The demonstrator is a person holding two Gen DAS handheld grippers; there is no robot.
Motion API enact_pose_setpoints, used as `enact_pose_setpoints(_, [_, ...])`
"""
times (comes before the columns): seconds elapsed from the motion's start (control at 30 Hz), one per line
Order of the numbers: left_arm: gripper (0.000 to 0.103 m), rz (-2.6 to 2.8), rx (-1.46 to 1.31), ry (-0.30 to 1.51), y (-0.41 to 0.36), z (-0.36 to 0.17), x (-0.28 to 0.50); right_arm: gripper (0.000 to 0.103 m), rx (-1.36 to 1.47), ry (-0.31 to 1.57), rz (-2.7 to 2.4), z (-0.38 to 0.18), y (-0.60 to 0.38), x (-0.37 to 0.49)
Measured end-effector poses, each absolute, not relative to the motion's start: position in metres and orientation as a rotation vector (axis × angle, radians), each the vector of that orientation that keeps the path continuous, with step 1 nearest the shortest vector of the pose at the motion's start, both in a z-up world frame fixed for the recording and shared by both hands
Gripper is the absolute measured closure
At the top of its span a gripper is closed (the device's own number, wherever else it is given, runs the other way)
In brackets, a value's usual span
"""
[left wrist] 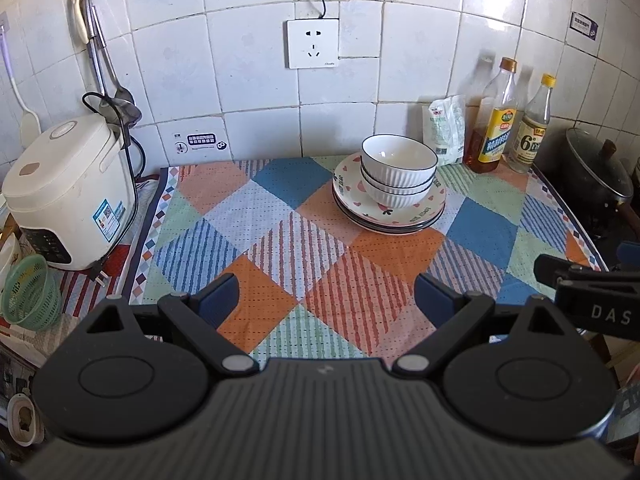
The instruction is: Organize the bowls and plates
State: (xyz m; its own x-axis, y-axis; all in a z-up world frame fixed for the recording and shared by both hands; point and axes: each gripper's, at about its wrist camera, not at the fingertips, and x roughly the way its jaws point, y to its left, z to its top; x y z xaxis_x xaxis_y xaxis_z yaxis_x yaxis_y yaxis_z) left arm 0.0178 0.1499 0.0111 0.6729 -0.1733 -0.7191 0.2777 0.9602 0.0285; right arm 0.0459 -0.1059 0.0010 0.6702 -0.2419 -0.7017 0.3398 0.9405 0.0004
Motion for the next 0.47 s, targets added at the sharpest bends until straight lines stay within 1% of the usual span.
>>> enact_pose_setpoints(0.47, [0.008, -0.260, 0.141, 0.801, 0.1503, 0.0087, 0.0164, 0.000, 0.135, 0.771, -0.327, 0.0002, -0.1068, 0.0446])
